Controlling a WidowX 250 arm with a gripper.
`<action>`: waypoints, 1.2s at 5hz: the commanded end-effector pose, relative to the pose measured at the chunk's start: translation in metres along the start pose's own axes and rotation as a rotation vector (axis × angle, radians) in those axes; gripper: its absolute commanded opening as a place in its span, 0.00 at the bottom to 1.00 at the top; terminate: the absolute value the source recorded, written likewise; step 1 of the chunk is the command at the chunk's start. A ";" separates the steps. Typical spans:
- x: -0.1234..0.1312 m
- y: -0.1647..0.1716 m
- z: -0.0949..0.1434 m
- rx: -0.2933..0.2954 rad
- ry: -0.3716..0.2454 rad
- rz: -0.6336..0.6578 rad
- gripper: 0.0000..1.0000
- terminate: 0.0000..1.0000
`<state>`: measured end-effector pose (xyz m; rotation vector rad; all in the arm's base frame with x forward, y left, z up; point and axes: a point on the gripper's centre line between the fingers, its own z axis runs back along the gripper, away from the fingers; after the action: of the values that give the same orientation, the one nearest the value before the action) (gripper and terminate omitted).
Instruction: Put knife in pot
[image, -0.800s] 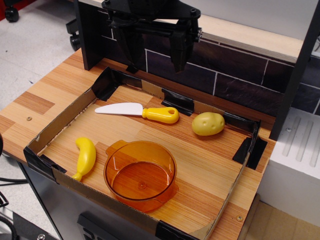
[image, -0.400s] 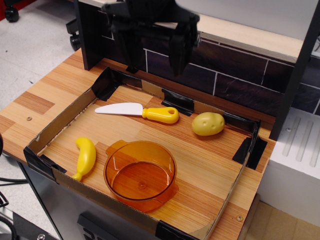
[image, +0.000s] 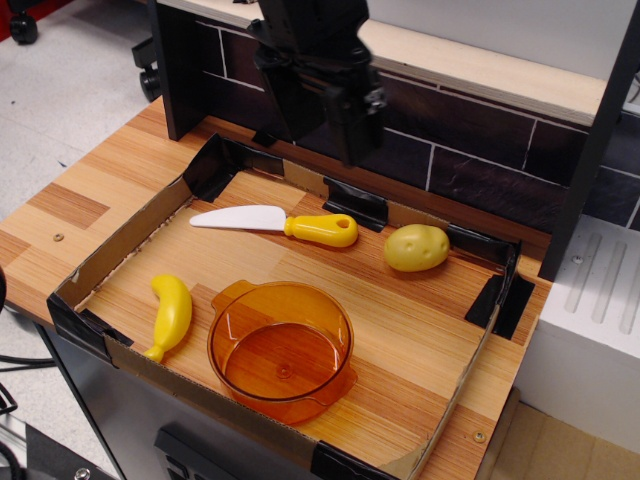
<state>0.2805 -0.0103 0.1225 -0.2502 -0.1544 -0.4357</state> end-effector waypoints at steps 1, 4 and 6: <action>0.014 0.027 -0.001 0.038 0.058 -0.423 1.00 0.00; 0.015 0.063 -0.049 0.058 -0.026 -0.494 1.00 0.00; 0.007 0.068 -0.064 0.041 0.004 -0.479 1.00 0.00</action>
<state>0.3170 0.0299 0.0367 -0.1908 -0.1919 -0.8926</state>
